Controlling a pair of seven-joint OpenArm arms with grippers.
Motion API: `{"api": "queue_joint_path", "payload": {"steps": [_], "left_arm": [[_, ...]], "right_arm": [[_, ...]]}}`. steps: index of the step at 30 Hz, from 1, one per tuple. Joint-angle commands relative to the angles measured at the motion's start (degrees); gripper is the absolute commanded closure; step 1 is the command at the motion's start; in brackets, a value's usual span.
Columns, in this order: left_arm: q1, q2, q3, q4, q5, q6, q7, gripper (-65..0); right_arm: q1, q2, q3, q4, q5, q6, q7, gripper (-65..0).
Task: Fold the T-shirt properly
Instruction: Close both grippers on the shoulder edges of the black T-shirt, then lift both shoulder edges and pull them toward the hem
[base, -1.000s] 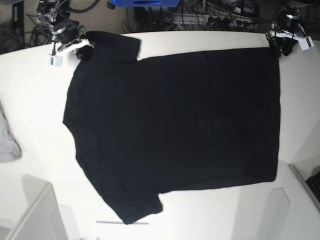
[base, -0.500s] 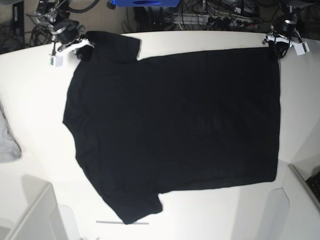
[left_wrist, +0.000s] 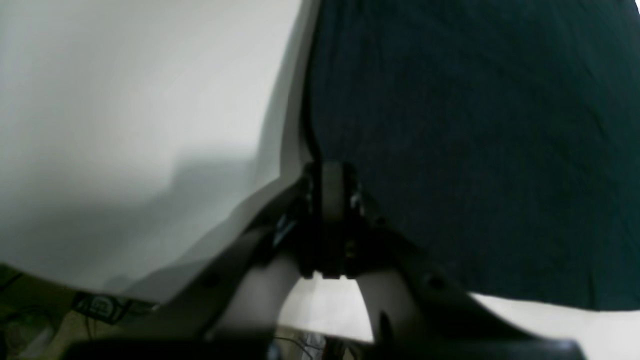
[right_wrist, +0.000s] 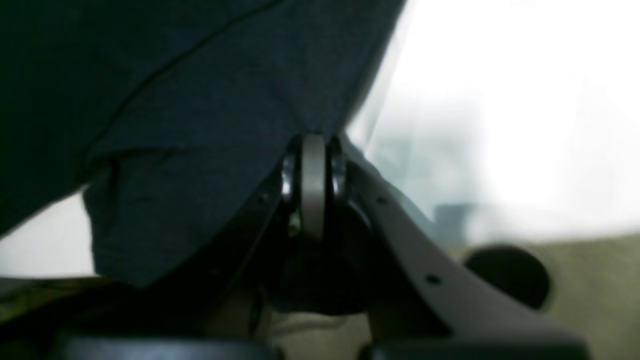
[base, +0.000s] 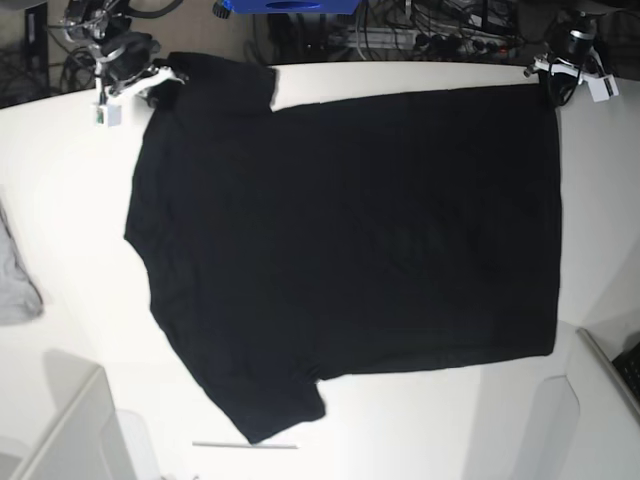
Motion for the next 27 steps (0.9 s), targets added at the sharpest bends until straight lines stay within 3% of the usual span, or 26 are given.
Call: {"api": "queue_joint_path", "payload": {"steps": [1, 8, 15, 27], "left_arm": [[1.6, -1.1, -0.4, 1.3, 1.0, -0.1, -0.2, 0.0], [2.8, 1.6, -1.6, 9.0, 9.4, -0.1, -0.3, 0.0], [6.5, 3.6, -5.6, 17.0, 9.3, -0.1, -0.2, 0.0], [4.6, 4.5, -5.5, 22.4, 9.3, 0.2, 0.1, 0.0]], "right_arm": [[-0.9, 0.3, 0.4, 1.5, -0.7, -0.6, -0.7, 0.0], [-4.0, 0.2, 0.4, 6.4, -0.4, -0.6, -0.7, 0.0], [-6.2, 0.1, 0.0, 11.7, -0.2, -0.6, -0.7, 0.0], [1.0, 0.3, -0.2, 13.6, -0.3, -0.7, -1.2, 0.0]]}}
